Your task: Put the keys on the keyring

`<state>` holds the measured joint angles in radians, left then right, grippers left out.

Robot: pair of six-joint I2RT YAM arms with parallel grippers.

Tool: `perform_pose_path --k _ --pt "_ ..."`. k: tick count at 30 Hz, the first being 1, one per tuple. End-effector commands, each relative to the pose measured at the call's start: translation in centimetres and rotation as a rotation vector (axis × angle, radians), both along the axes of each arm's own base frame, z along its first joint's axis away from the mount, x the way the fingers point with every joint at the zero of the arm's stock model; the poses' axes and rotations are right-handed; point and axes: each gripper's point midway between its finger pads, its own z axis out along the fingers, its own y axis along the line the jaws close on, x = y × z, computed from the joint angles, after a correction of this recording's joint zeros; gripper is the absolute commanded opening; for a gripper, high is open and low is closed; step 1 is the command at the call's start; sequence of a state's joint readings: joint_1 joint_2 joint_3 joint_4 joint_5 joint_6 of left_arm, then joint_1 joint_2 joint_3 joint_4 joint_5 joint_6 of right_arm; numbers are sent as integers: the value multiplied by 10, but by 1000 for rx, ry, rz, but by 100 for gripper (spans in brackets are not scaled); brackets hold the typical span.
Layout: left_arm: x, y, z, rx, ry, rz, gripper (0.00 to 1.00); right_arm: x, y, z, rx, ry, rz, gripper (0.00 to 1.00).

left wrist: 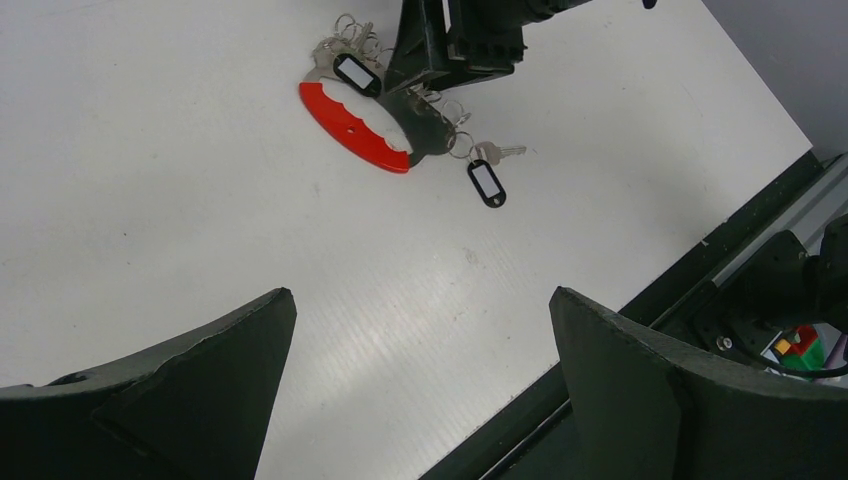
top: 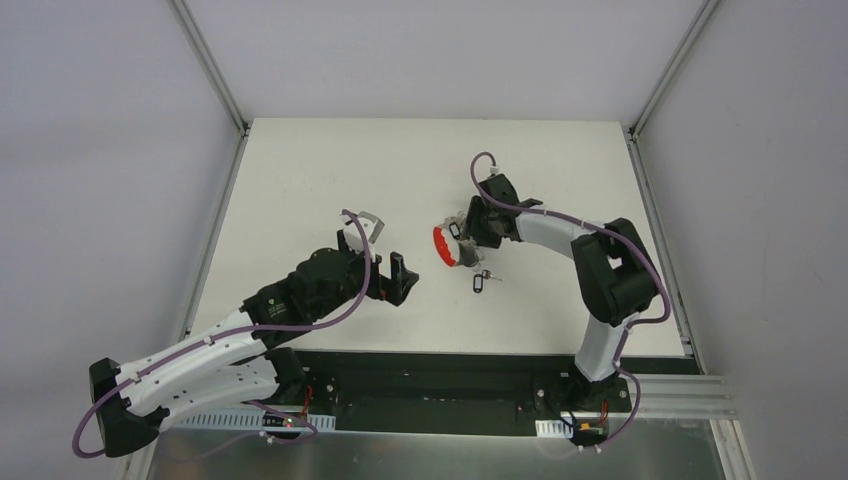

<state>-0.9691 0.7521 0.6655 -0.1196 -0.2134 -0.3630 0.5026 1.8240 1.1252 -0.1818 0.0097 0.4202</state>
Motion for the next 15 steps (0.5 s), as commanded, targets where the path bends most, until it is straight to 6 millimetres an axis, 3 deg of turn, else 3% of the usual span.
perform_pose_path --k 1,6,11,15 --pt "1 -4 17 -27 -5 -1 100 -8 42 -3 88 23 47 50" --pt "0 -6 19 -34 -2 -8 100 -19 74 3 98 28 112 50" --pt "-1 -4 22 -38 -6 -7 100 -15 46 33 3 -68 67 53" --pt "-1 -2 25 -37 -17 -5 100 -18 26 84 0 -189 35 56"
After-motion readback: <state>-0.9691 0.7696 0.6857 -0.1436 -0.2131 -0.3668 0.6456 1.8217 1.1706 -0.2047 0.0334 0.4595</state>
